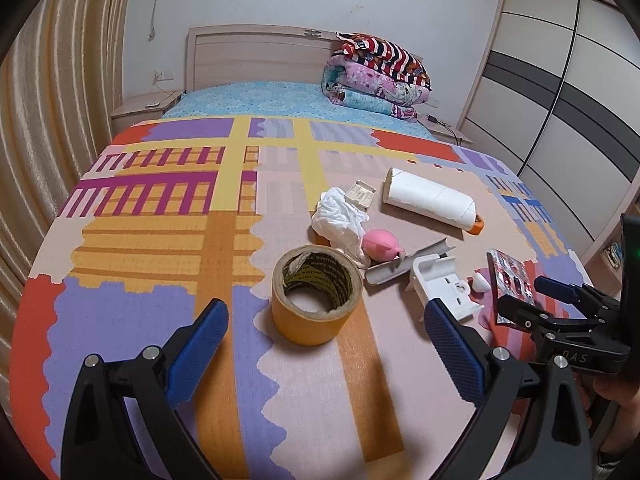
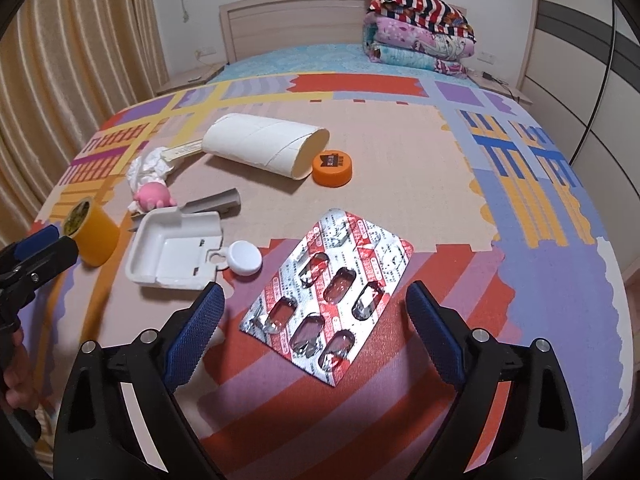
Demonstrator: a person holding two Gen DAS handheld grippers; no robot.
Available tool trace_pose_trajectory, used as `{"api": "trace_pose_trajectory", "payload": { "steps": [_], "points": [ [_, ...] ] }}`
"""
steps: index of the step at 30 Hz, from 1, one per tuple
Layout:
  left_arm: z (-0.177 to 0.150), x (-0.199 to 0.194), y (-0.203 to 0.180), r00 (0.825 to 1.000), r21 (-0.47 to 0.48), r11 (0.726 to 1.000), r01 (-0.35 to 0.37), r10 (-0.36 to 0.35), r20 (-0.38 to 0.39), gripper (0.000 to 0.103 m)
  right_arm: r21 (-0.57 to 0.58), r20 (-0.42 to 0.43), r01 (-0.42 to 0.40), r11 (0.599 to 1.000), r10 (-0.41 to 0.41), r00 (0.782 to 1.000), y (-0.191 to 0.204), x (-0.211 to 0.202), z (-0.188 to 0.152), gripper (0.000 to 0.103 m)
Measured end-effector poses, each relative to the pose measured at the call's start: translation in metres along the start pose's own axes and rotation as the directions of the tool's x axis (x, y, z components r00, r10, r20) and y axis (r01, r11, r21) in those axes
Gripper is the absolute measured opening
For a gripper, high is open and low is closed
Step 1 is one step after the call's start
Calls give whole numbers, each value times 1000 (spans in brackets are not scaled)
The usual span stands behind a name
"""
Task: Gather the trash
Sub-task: 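Grasp the yellow tape roll with the left tool while the right tool grasps the blister pack, then carry tape roll and blister pack over the black bag and open both tools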
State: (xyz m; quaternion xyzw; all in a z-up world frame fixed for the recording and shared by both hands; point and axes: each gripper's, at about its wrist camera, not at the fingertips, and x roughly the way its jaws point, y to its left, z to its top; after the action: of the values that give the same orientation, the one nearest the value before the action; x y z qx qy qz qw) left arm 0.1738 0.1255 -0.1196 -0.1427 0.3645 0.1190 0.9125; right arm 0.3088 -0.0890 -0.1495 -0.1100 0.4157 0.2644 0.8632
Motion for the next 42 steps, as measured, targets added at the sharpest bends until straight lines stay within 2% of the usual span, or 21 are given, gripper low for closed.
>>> {"api": "trace_pose_trajectory", "payload": {
  "steps": [4, 5, 7, 11, 13, 14, 18, 23, 34, 42],
  "points": [
    [3, 8, 1, 1000, -6, 1000, -25, 25, -10, 95, -6, 0, 28, 1000, -28, 1000, 1, 6, 1, 90],
    [4, 8, 1, 1000, -7, 1000, -27, 27, -7, 92, -8, -7, 33, 999, -33, 999, 1, 7, 0, 84],
    [4, 10, 2, 999, -13, 999, -37, 37, -5, 88, -16, -10, 42, 999, -42, 999, 1, 9, 0, 83],
    [5, 21, 4, 998, -16, 998, -60, 60, -28, 73, -30, -8, 60, 998, -61, 998, 0, 9, 0, 76],
    [5, 23, 4, 998, -16, 998, -56, 55, -29, 60, -28, -7, 59, 998, -60, 998, -1, 8, -1, 73],
    [5, 25, 4, 998, -18, 999, -50, 49, -35, 50, -25, -5, 56, 998, -56, 998, -3, 7, -2, 72],
    [2, 22, 4, 999, -6, 999, -36, 36, -26, 48, -12, -5, 48, 999, -48, 999, -7, 4, -3, 64],
    [-1, 12, -3, 999, 16, 999, -35, 35, -9, 48, 10, 1, 19, 1000, -19, 1000, -12, -2, -6, 60],
    [-13, -24, -14, 999, 31, 999, -30, 30, 27, 48, 10, 30, -18, 1000, 17, 999, -15, -31, -18, 59],
    [-30, -54, -27, 999, 41, 999, -7, 5, 42, 48, -14, 59, -76, 997, 77, 995, -11, -67, -34, 59]
  ]
}}
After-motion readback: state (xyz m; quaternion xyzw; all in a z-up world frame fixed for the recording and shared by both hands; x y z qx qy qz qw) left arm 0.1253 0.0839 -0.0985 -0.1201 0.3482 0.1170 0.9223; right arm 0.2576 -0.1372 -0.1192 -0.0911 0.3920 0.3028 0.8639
